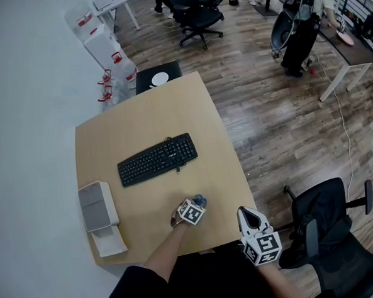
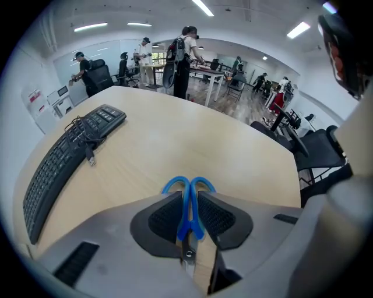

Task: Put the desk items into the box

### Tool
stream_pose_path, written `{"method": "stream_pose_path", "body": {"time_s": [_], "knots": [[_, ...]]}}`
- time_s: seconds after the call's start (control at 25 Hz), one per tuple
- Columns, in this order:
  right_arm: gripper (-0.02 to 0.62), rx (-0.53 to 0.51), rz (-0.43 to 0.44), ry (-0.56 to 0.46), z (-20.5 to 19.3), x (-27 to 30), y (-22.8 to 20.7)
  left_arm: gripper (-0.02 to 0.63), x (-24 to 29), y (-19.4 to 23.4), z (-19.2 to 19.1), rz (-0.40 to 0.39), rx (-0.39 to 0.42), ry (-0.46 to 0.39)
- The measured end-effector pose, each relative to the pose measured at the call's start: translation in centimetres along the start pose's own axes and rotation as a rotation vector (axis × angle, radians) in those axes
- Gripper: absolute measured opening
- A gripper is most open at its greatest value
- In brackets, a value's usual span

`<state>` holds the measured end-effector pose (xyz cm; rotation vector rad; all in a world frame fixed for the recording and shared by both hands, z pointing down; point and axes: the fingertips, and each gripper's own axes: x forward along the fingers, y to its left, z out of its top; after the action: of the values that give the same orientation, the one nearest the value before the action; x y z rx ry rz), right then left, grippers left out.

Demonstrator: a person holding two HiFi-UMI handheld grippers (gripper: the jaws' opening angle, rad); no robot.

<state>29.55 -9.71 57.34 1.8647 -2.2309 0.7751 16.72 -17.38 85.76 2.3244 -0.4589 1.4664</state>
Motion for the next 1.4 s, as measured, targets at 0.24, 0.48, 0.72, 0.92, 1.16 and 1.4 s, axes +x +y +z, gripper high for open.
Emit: {"method": "stream_pose_path", "body": {"time_s": [0.24, 0.48, 0.72, 0.92, 1.16, 1.4], "knots": [[0.058, -0.041, 0.028, -0.013, 1.0, 0.3, 0.2, 0.084, -4.2, 0.6, -0.2, 0.062, -0.054, -0.102], [0.058, -0.084, 0.083, -0.024, 1.7, 2.3, 1.3, 0.083, -11.4, 0.4, 0.5, 0.120, -0.170, -0.288], [0.058, -0.095, 0.153, -0.016, 2.5, 5.0, 2.8, 0.081, -18.3, 1.7, 1.0, 0.202, -0.356, -0.460], [0.058, -0.126, 0.206, -0.003, 2.7, 6.4, 4.9, 0.081, -23.1, 2.6, 0.6, 0.286, -0.408, -0.585], [0.060, -0.183, 0.288, 0.022, 2.7, 7.7, 10.0, 0.081, -27.2, 3.5, -1.7, 0.344, -0.474, -0.691], [0.060, -0.237, 0.343, 0.037, 2.3, 9.6, 16.3, 0.081, -30.5, 5.9, -5.4, 0.401, -0.512, -0.739]]}}
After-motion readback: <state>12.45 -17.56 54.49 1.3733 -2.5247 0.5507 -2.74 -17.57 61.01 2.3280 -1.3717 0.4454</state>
